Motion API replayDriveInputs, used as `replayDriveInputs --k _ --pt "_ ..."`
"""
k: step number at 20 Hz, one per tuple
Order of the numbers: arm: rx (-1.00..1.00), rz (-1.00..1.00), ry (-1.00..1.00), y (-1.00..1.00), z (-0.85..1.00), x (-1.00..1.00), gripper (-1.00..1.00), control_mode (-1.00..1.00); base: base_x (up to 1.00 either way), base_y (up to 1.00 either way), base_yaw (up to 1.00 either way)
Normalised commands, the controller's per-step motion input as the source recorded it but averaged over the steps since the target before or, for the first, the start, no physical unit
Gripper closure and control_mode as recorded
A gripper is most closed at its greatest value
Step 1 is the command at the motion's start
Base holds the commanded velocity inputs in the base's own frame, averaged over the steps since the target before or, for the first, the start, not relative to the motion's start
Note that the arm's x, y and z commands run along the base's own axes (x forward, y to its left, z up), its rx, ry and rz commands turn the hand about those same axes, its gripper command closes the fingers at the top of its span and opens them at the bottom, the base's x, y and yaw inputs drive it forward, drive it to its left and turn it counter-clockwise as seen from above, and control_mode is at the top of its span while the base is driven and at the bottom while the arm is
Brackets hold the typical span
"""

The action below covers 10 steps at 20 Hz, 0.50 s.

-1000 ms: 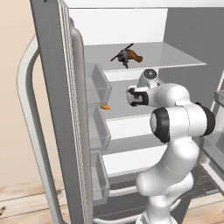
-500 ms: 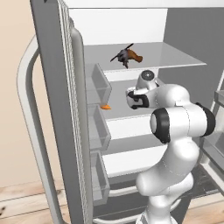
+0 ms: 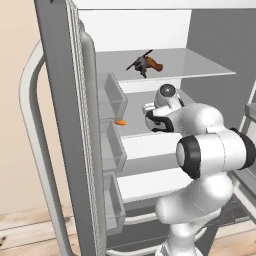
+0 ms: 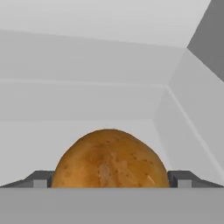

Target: Gather the carrot and potato from the fridge and place them on a tray on the dining counter. Then gather the fish and chicken drumstick from the fridge and place them on the other tray.

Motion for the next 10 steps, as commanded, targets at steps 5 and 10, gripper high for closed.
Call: replayDriveInputs --k 5,10 --pt "0.01 0.00 -0.13 0.10 0.38 -0.99 1.00 -1.00 0.00 0.00 0.00" --pt "0.08 0.00 -0.01 0.00 0.99 -0.87 1.00 -1.00 0.00 0.00 0.00"
